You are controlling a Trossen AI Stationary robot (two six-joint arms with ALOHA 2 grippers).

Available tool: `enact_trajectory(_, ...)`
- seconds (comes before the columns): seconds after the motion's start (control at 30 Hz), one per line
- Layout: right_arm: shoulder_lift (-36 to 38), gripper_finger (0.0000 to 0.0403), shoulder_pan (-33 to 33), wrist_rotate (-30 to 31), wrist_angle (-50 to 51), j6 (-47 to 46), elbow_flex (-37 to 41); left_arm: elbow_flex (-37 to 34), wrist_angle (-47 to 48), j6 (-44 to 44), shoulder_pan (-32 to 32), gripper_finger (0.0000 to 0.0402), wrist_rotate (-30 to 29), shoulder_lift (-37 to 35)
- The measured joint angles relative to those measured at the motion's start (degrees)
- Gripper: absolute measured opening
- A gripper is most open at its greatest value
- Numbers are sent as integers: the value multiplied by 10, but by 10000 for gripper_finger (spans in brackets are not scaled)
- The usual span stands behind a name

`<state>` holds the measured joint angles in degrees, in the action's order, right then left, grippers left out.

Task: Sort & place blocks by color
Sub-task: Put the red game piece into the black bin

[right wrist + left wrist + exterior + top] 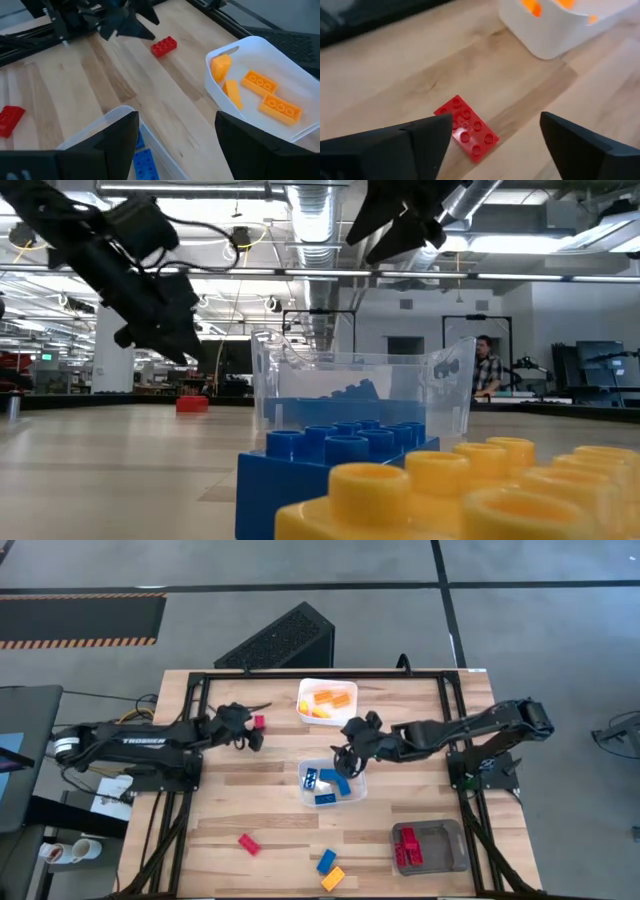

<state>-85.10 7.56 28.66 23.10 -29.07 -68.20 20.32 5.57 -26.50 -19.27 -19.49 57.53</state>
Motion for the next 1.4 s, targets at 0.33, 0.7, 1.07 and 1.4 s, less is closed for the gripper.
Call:
enact_trajectory(0.33,0,281,-9,-1,3,1,0,87,36,-72,-60,337,25,180)
enact_trajectory(0.7,0,281,7,-1,8,2,0,124,29,-19,-69,286,29,313)
enact_trajectory(1.07,-1,281,7,9,7,-5,0,116,38,70,-45,103,100,232)
enact_trajectory(1.4,-1,281,14,46,-49,0,1,43,-242,127,35,103,298,-1)
